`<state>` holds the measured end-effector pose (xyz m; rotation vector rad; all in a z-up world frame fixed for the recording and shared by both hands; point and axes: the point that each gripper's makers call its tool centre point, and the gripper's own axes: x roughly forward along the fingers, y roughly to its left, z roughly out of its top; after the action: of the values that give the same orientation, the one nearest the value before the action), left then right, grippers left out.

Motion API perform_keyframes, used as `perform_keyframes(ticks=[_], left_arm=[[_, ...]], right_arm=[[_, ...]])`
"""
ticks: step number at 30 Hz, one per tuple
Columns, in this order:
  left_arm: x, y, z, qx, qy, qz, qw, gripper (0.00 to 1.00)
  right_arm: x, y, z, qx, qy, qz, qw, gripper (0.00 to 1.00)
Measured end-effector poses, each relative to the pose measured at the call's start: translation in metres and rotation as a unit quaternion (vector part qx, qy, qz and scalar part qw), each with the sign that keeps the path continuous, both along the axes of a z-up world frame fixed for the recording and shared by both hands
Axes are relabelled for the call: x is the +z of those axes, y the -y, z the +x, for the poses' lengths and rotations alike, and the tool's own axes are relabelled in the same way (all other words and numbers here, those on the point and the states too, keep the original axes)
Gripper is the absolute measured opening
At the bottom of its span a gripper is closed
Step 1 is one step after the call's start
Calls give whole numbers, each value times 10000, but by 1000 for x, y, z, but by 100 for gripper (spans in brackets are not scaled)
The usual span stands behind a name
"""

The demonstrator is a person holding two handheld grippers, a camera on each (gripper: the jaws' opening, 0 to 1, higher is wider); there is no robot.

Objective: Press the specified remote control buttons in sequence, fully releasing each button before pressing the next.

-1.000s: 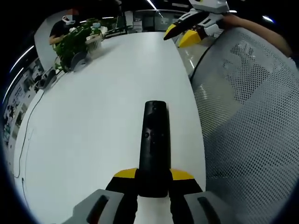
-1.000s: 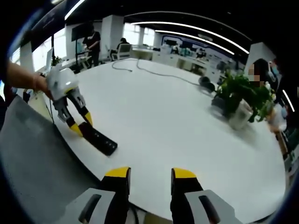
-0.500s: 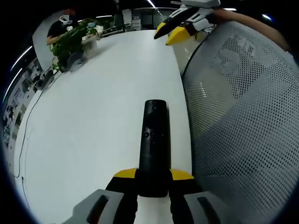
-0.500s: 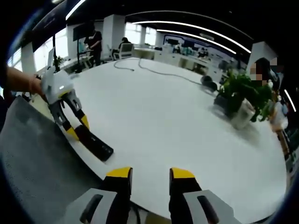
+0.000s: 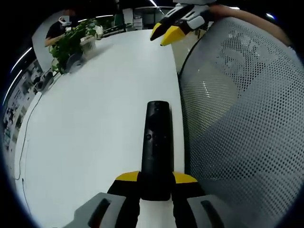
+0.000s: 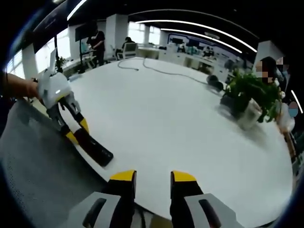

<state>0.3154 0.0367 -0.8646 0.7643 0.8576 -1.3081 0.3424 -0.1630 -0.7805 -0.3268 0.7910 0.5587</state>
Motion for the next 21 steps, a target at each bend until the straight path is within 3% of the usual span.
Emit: perform_keyframes(ticks=[5, 11, 17, 21], left_arm=[[0, 0, -1, 73, 13, 35, 10000, 25], [0, -1, -1, 59, 22, 24, 10000, 25], [0, -1, -1, 19, 9, -74, 10000, 25], [0, -1, -1, -46, 6, -121, 9999, 25]], right_arm=[[-9, -5, -8, 230, -264, -148, 9993, 25], [-25, -7, -23, 646, -796, -477, 9936, 22], [-32, -13, -32, 1079, -1218, -642, 9846, 10], [-31, -23, -25, 1311, -1272, -678, 9808, 4]])
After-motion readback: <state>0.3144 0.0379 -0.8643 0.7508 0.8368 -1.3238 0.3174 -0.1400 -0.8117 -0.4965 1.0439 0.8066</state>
